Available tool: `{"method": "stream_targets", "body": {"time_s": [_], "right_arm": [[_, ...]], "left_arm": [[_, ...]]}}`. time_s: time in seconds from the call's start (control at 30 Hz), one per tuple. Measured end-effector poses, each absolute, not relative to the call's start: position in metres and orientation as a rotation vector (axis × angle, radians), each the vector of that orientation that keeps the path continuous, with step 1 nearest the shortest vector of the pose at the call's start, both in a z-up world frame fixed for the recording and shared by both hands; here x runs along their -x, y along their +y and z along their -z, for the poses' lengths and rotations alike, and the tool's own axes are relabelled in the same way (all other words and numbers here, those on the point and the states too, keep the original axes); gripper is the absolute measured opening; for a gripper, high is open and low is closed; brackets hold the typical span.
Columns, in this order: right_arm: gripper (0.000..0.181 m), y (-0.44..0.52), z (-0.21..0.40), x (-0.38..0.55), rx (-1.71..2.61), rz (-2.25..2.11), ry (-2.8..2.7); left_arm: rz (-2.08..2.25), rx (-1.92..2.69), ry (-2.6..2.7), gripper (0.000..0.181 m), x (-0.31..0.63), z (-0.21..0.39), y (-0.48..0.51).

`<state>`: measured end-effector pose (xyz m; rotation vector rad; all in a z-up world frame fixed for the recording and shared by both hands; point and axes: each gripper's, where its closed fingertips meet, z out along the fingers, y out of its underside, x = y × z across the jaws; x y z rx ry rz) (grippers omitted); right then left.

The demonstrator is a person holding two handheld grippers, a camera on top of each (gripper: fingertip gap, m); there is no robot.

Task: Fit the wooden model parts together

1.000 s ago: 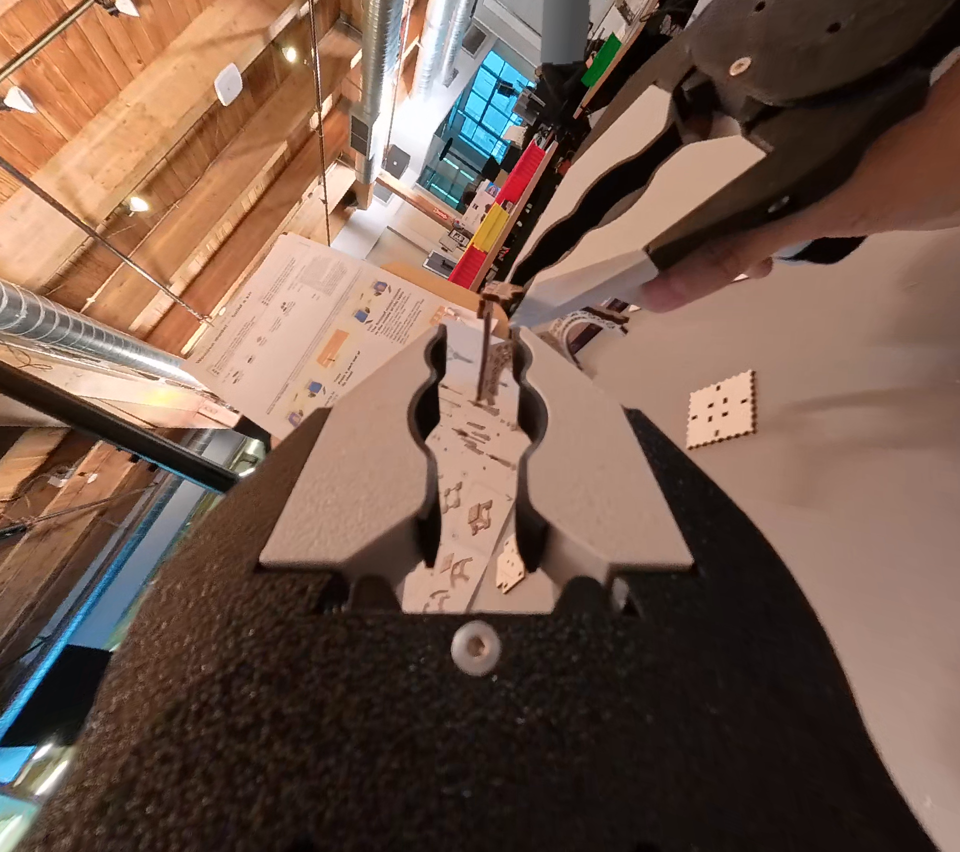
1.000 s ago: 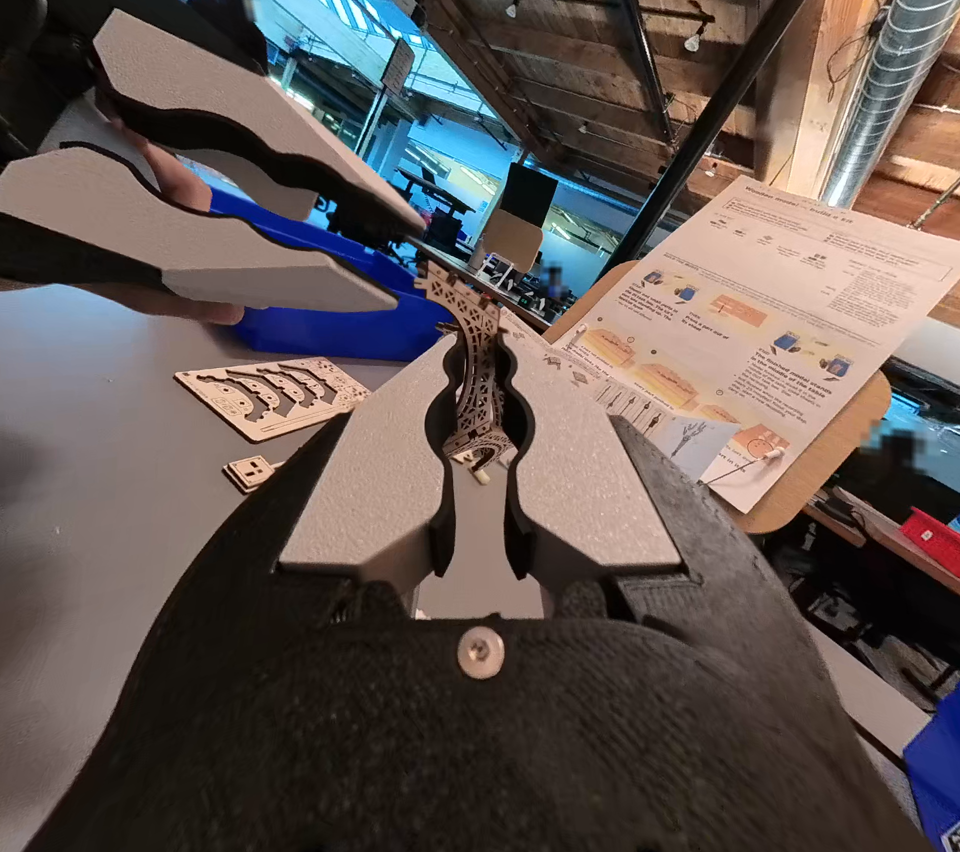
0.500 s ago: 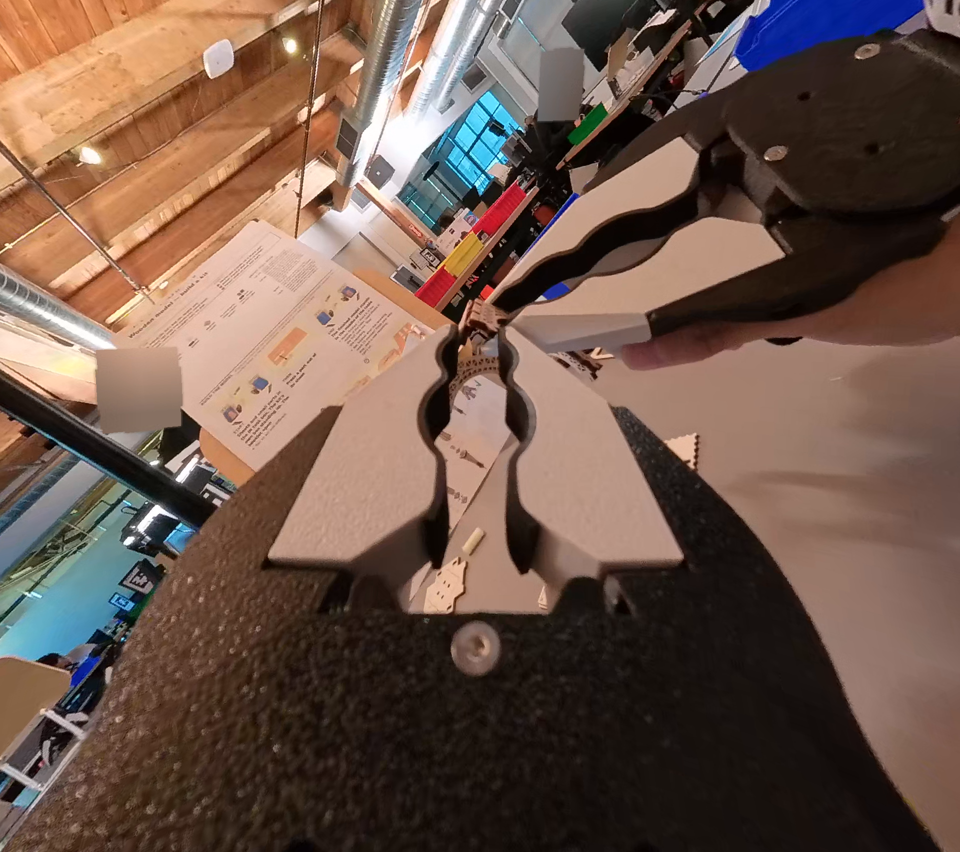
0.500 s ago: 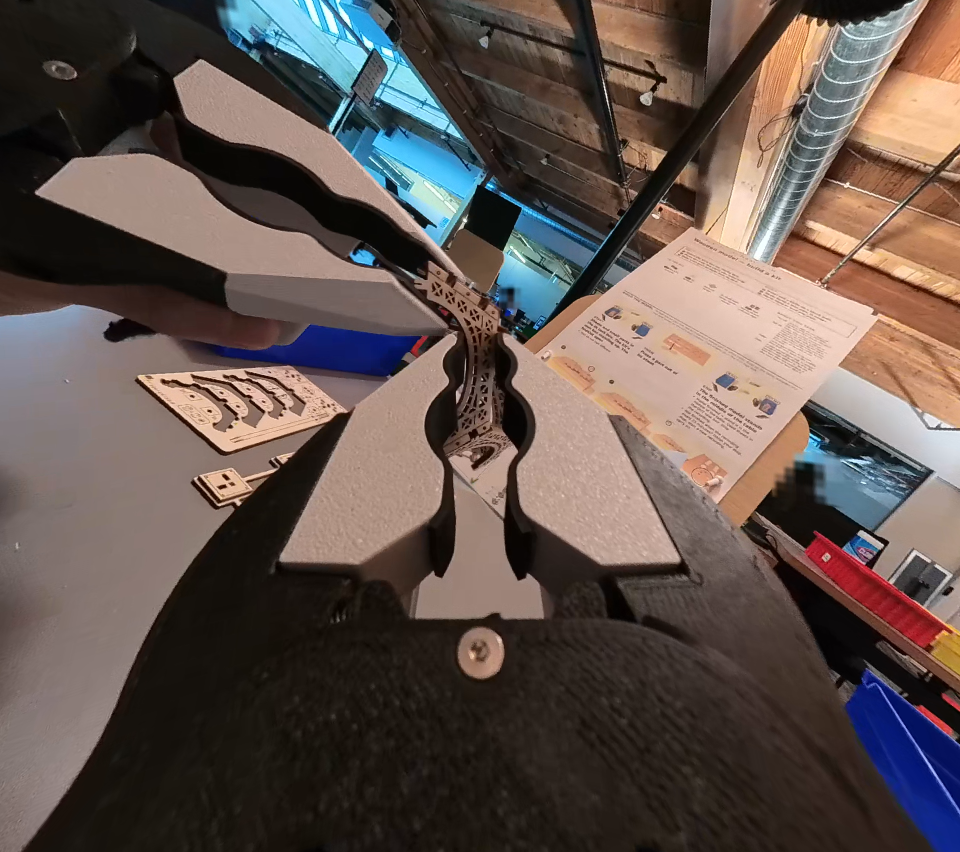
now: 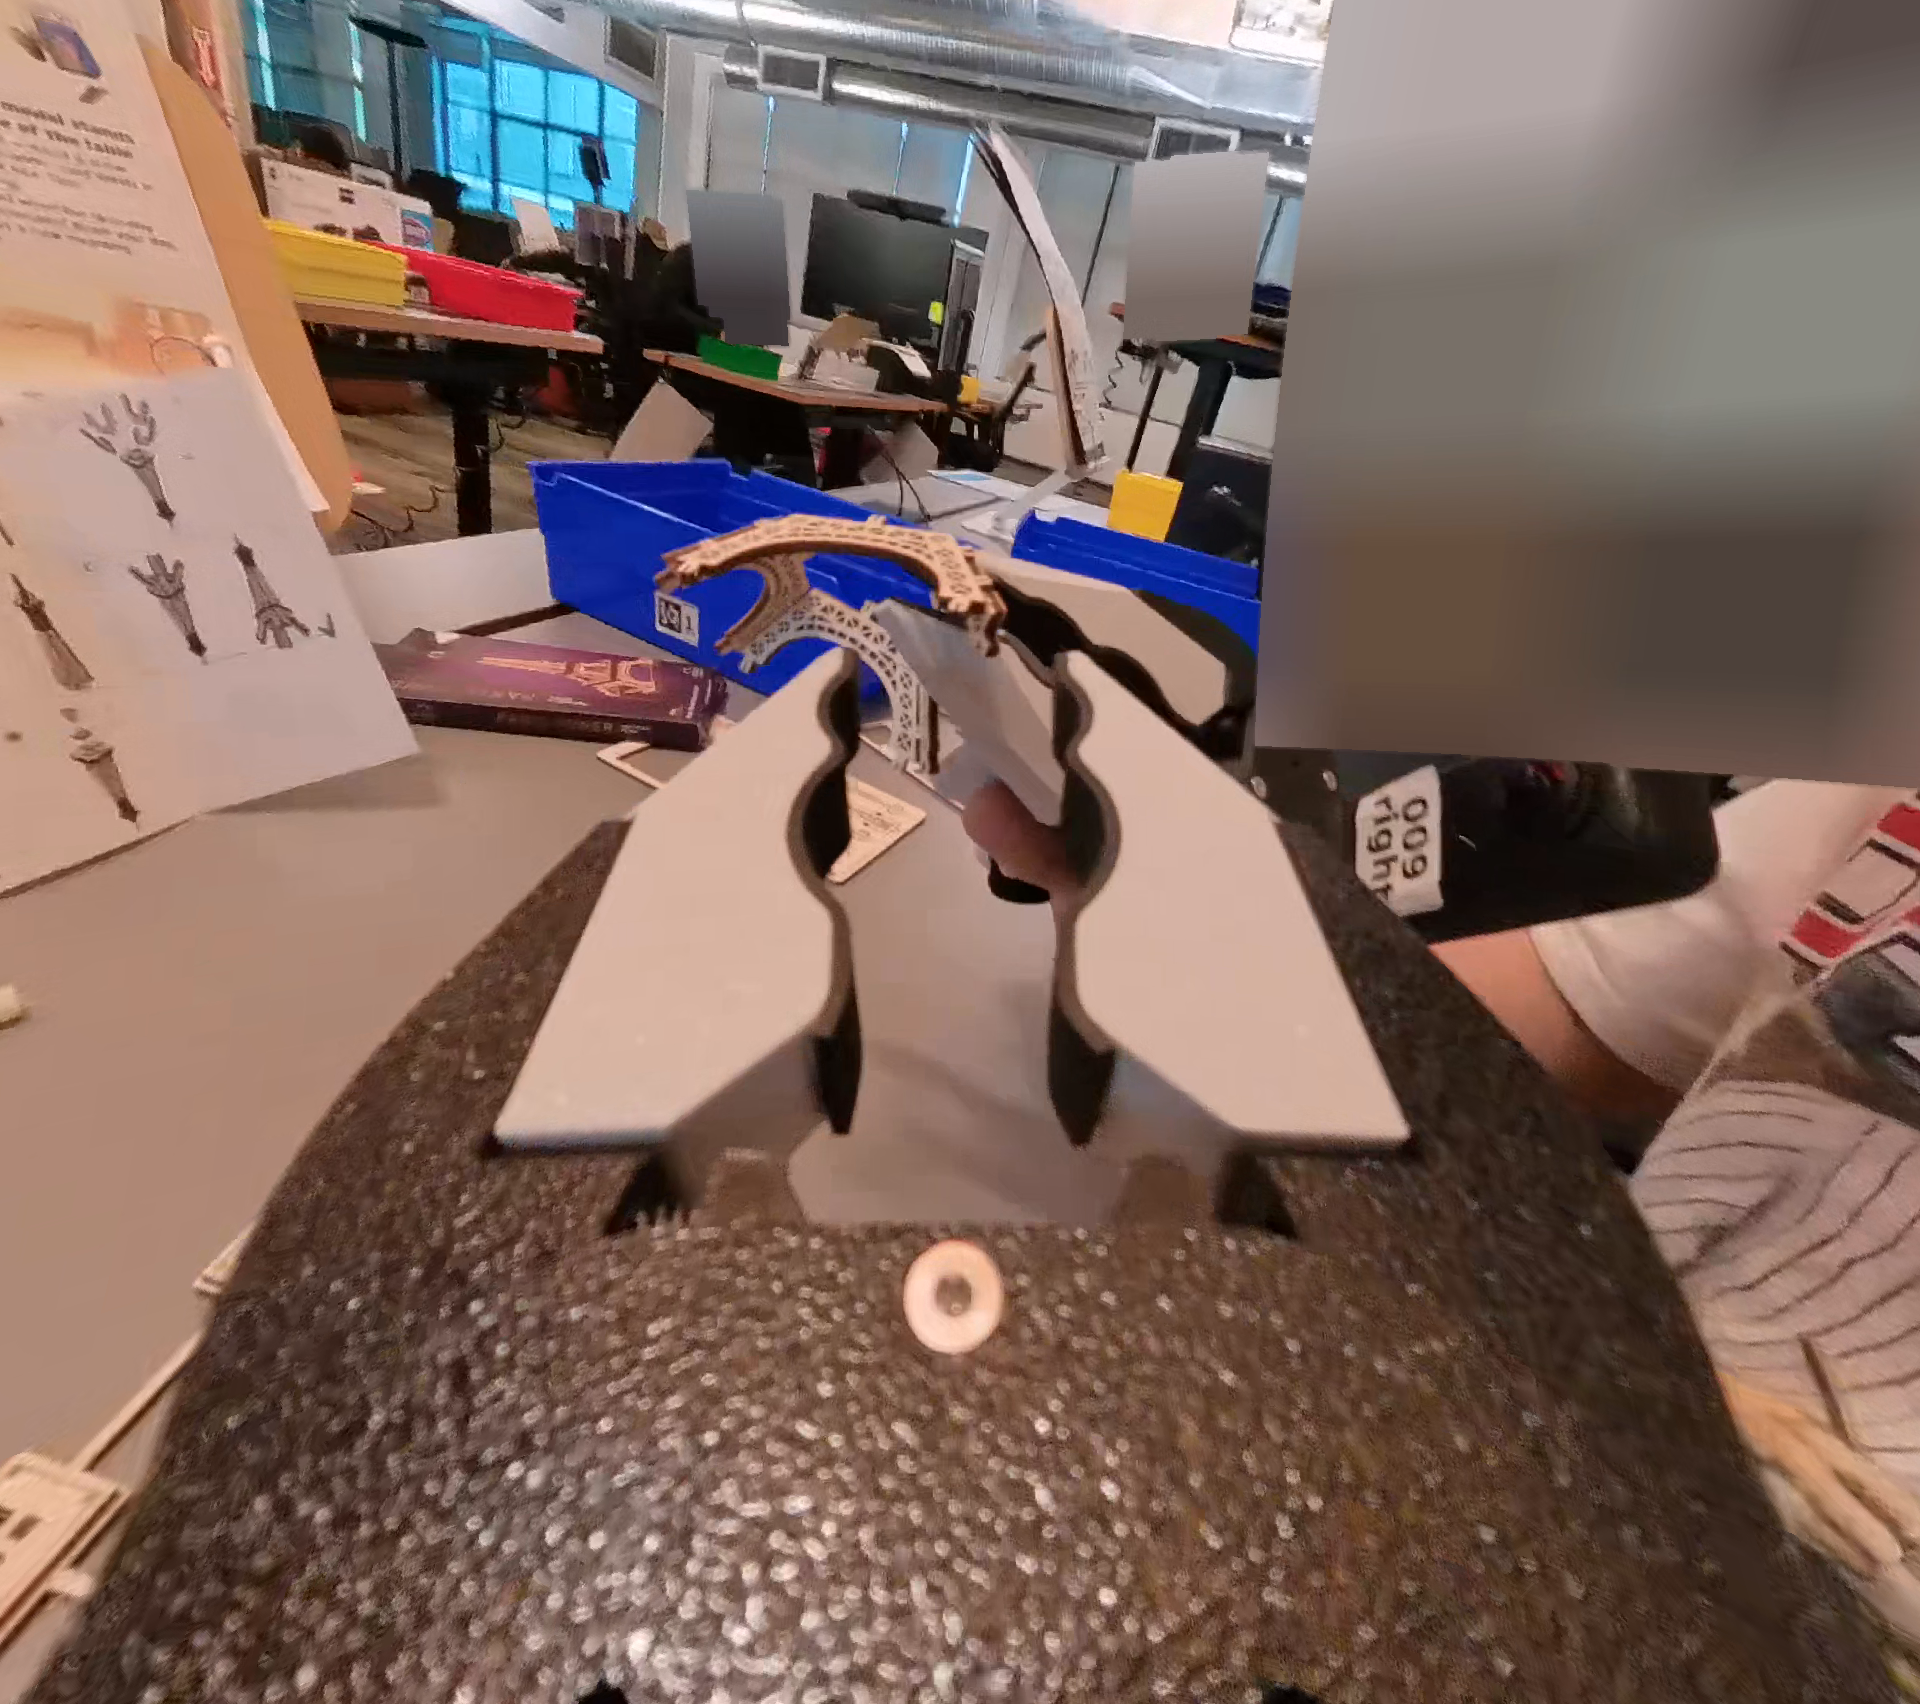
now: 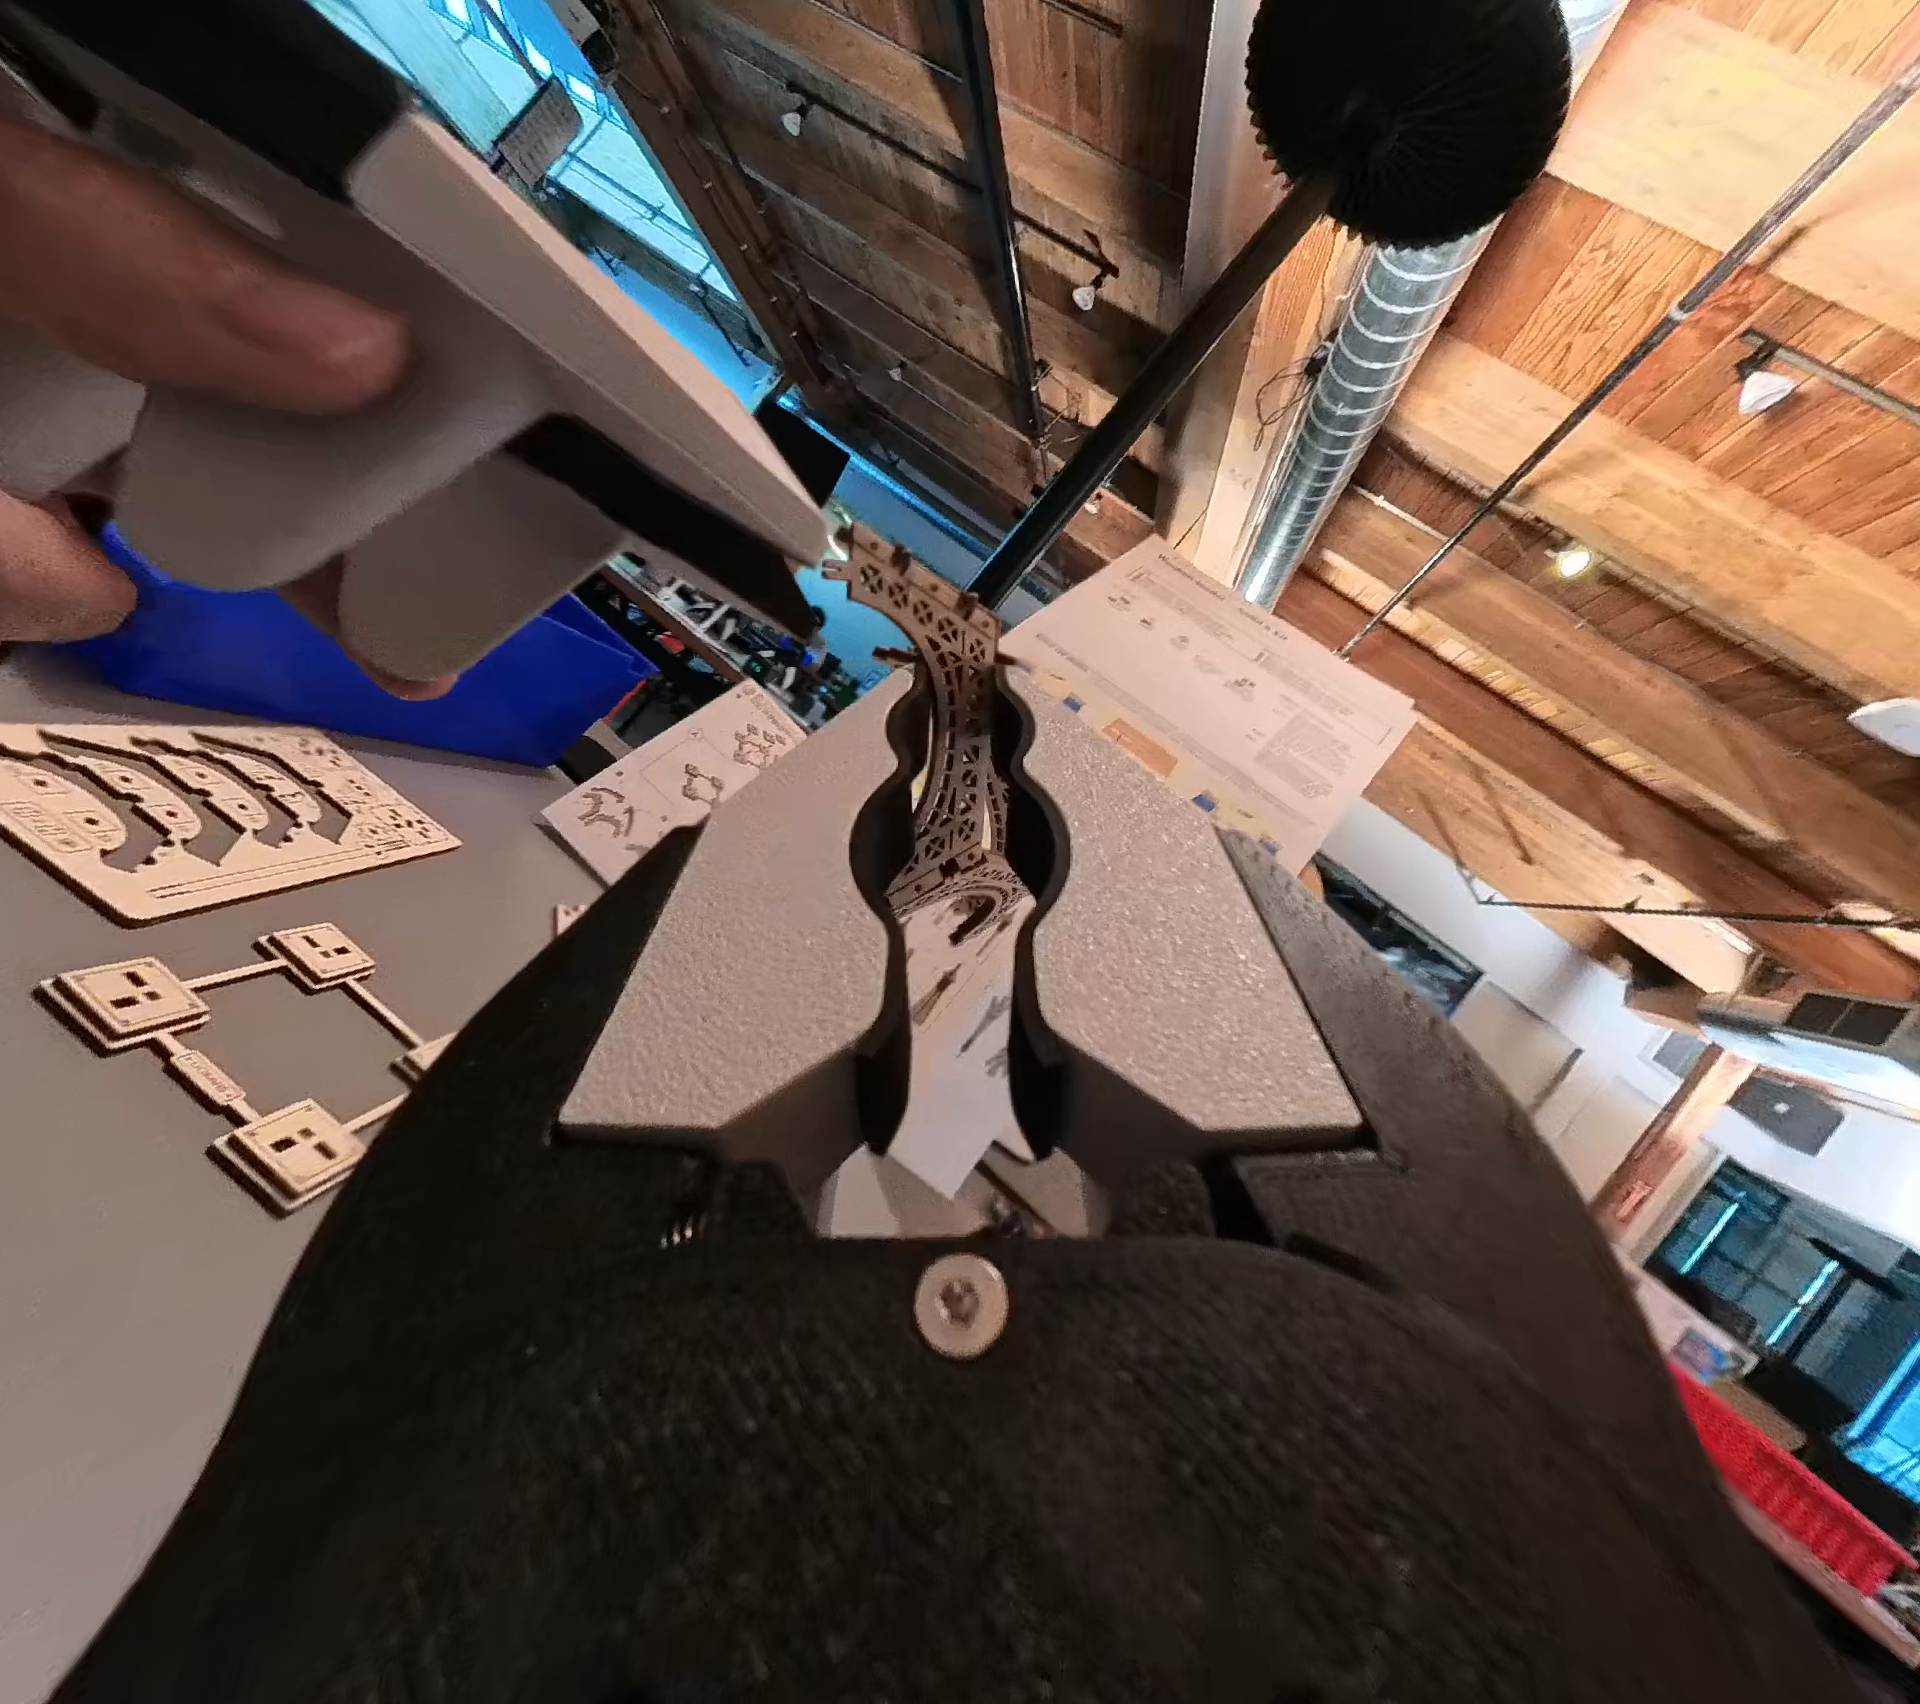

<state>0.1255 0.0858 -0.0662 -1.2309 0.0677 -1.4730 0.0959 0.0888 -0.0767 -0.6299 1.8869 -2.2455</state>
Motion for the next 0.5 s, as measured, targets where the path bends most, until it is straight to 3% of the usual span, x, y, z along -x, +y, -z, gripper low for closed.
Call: {"method": "stream_targets", "body": {"time_s": [0.5], "right_arm": [[0.008,0.091,0.064,-0.119,1.211,1.507,0.017]], "left_arm": [[2.237,0.506,1.790,0.010,-0.089,0.065,0.091]]}}
